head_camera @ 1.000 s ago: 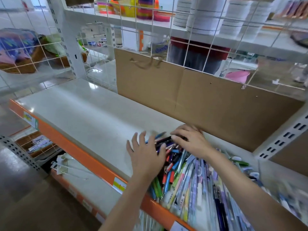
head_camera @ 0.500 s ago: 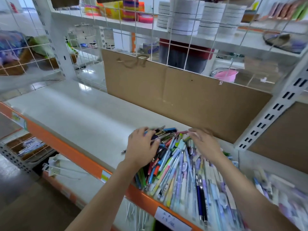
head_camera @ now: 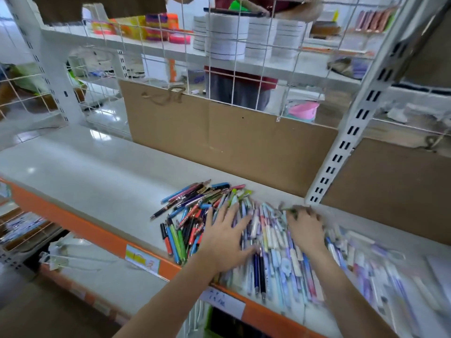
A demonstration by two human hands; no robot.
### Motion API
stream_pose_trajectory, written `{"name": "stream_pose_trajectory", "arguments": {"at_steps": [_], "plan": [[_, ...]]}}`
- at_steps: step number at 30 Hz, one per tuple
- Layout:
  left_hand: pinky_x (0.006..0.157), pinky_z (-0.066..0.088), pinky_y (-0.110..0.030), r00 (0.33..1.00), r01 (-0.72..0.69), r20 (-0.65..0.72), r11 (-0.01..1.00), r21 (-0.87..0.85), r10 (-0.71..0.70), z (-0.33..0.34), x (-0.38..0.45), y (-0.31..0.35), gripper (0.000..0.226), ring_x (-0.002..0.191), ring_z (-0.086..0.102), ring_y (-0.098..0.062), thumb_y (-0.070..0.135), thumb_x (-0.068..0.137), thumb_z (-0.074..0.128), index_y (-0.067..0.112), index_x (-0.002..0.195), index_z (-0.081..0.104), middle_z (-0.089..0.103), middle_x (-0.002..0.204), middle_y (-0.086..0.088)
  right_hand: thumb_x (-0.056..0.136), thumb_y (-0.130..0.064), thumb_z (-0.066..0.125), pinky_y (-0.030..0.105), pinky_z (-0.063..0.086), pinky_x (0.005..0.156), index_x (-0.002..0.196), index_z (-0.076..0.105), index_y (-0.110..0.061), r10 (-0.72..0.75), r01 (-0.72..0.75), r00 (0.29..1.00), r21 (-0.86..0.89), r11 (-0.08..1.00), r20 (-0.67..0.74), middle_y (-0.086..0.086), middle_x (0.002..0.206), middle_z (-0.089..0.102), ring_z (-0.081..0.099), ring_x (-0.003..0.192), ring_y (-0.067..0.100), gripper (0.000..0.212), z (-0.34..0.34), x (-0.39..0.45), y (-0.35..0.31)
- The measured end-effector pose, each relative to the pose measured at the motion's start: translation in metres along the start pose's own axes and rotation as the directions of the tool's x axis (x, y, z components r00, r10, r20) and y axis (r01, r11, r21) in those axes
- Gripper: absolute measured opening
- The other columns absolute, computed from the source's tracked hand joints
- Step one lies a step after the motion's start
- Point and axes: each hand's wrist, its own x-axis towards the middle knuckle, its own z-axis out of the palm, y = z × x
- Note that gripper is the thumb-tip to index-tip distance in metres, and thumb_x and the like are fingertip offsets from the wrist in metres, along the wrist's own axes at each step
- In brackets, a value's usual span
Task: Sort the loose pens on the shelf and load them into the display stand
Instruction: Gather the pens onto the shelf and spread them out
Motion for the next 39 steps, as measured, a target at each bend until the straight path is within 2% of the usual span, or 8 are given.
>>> {"name": "stream_pose_trajectory", "arguments": {"at_steps": [5, 11, 18, 24, 29, 33, 37, 39], "plan": [[0.118, 0.005, -0.043, 0.983, 0.024, -0.179, 0.999, -0.039, -0.030, -0.006, -0.007, -0.001, 0.056, 0.143, 0.014, -0.025, 0.035, 0.090, 0.033, 0.026, 0.145, 0.030, 0.025, 0.152, -0.009, 0.100, -0.026, 0.037, 0.032, 0.029, 0.101, 0.137, 0.042, -0.011, -0.205, 0.189, 0.962, 0.103, 0.977, 0.182, 0.011, 0.140, 0.041, 0.037, 0.127, 0.028, 0.041, -0.004, -0.028, -0.016], [0.114, -0.009, -0.050, 0.997, -0.077, 0.020, 0.997, -0.012, 0.077, 0.001, -0.024, 0.049, 0.073, 0.145, -0.009, -0.028, 0.075, 0.083, 0.019, 0.037, 0.146, 0.017, -0.005, 0.159, -0.001, 0.095, -0.033, 0.044, 0.041, 0.025, 0.112, 0.139, 0.042, -0.016, -0.014, 0.013, 1.000, 0.044, 0.999, 0.020, 0.010, 0.146, 0.035, 0.027, 0.136, 0.029, 0.047, -0.024, -0.061, 0.030], [0.117, 0.013, -0.042, 0.994, 0.015, -0.106, 1.000, 0.021, -0.013, -0.004, -0.027, 0.028, 0.055, 0.144, 0.008, -0.027, 0.022, 0.092, 0.044, 0.029, 0.144, 0.028, 0.018, 0.154, -0.010, 0.094, -0.026, 0.042, 0.038, 0.016, 0.113, 0.145, 0.030, -0.018, -0.063, 0.030, 0.980, 0.172, 0.985, 0.186, 0.005, 0.151, 0.026, 0.018, 0.139, 0.025, 0.053, -0.017, -0.089, 0.003], [0.117, -0.003, -0.048, 0.998, -0.057, 0.009, 0.998, -0.033, 0.057, 0.001, -0.042, 0.064, 0.083, 0.144, -0.015, -0.024, 0.075, 0.077, 0.023, 0.032, 0.148, 0.015, -0.008, 0.158, -0.003, 0.092, -0.015, 0.043, 0.036, 0.019, 0.113, 0.139, 0.040, -0.019, -0.144, 0.091, 0.981, 0.352, 0.931, 0.129, 0.003, 0.150, 0.029, 0.020, 0.139, 0.020, 0.048, -0.027, -0.093, -0.004], [0.118, -0.001, -0.047, 1.000, -0.017, -0.024, 1.000, 0.005, 0.017, -0.008, -0.038, 0.053, 0.052, 0.145, -0.004, -0.023, 0.038, 0.090, 0.048, 0.032, 0.139, 0.033, 0.009, 0.156, 0.000, 0.094, -0.031, 0.044, 0.042, 0.024, 0.111, 0.143, 0.034, -0.023, 0.019, -0.037, 0.988, 0.118, 0.992, 0.151, 0.001, 0.147, 0.025, 0.019, 0.137, 0.023, 0.051, -0.030, -0.107, 0.028], [0.117, 0.011, -0.037, 0.989, 0.032, -0.145, 0.997, -0.067, -0.042, -0.010, -0.041, 0.057, 0.047, 0.141, 0.014, -0.022, 0.015, 0.089, 0.046, 0.021, 0.135, 0.040, 0.025, 0.148, -0.004, 0.097, -0.023, 0.042, 0.032, 0.032, 0.103, 0.139, 0.038, -0.017, -0.095, 0.047, 0.975, 0.233, 0.971, 0.199, 0.007, 0.136, 0.032, 0.028, 0.127, 0.021, 0.043, -0.015, -0.108, 0.009], [0.107, 0.035, -0.044, 0.951, -0.134, -0.292, 0.986, -0.097, 0.101, 0.005, -0.039, 0.091, 0.043, 0.130, 0.039, -0.027, 0.039, 0.090, 0.037, 0.020, 0.126, 0.050, 0.047, 0.136, -0.009, 0.099, -0.018, 0.035, 0.029, 0.026, 0.105, 0.141, 0.040, -0.017, -0.183, 0.117, 0.971, 0.356, 0.927, 0.156, 0.011, 0.136, 0.041, 0.033, 0.130, 0.023, 0.042, -0.029, -0.101, 0.016], [0.113, 0.018, -0.055, 0.973, -0.172, -0.152, 0.984, 0.038, 0.176, 0.014, -0.036, 0.100, 0.051, 0.142, 0.020, -0.030, 0.055, 0.090, 0.028, 0.030, 0.132, 0.043, 0.029, 0.151, -0.006, 0.098, -0.020, 0.037, 0.028, 0.023, 0.106, 0.134, 0.049, -0.014, -0.162, 0.147, 0.987, 0.296, 0.944, 0.025, 0.007, 0.136, 0.045, 0.035, 0.130, 0.022, 0.038, -0.044, -0.095, 0.043]]}}
